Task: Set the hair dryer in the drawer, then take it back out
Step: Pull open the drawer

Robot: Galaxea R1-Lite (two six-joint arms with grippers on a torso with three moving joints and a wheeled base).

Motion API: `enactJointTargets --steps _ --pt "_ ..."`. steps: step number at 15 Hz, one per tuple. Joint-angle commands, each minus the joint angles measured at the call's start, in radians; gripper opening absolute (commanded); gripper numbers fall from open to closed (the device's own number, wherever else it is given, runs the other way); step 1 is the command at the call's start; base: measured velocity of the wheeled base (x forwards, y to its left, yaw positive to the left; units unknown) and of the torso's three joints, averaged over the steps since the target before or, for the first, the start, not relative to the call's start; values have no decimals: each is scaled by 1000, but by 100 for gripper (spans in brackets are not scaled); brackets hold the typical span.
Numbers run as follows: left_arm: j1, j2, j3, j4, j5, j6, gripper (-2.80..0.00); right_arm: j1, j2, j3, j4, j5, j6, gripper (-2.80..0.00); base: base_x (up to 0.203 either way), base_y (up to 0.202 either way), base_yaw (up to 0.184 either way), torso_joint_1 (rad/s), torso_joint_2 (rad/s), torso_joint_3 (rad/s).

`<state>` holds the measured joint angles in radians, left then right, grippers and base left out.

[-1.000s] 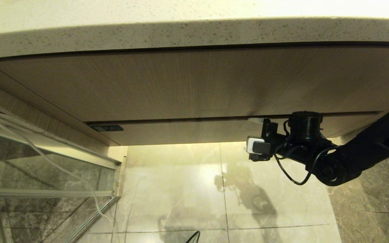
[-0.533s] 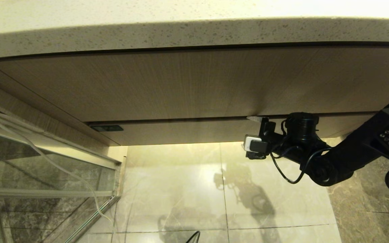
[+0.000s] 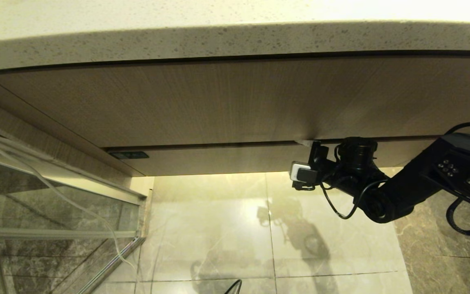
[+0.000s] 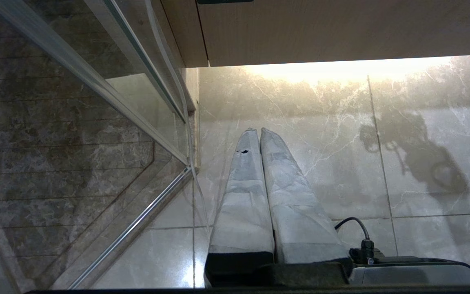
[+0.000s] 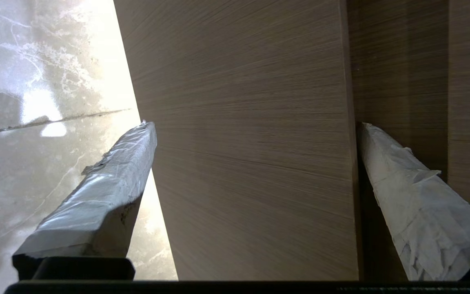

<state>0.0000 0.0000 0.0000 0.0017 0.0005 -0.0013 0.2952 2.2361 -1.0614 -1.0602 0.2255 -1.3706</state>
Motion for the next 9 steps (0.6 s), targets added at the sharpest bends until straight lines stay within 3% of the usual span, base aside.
enactJointTargets --steps 1,9 --pt "0 0 0 0 0 0 -280 -1 22 -21 -6 1 -7 0 0 0 0 0 0 0" --pt "0 0 0 0 0 0 -280 -13 43 -49 94 7 -10 0 0 0 0 0 0 0"
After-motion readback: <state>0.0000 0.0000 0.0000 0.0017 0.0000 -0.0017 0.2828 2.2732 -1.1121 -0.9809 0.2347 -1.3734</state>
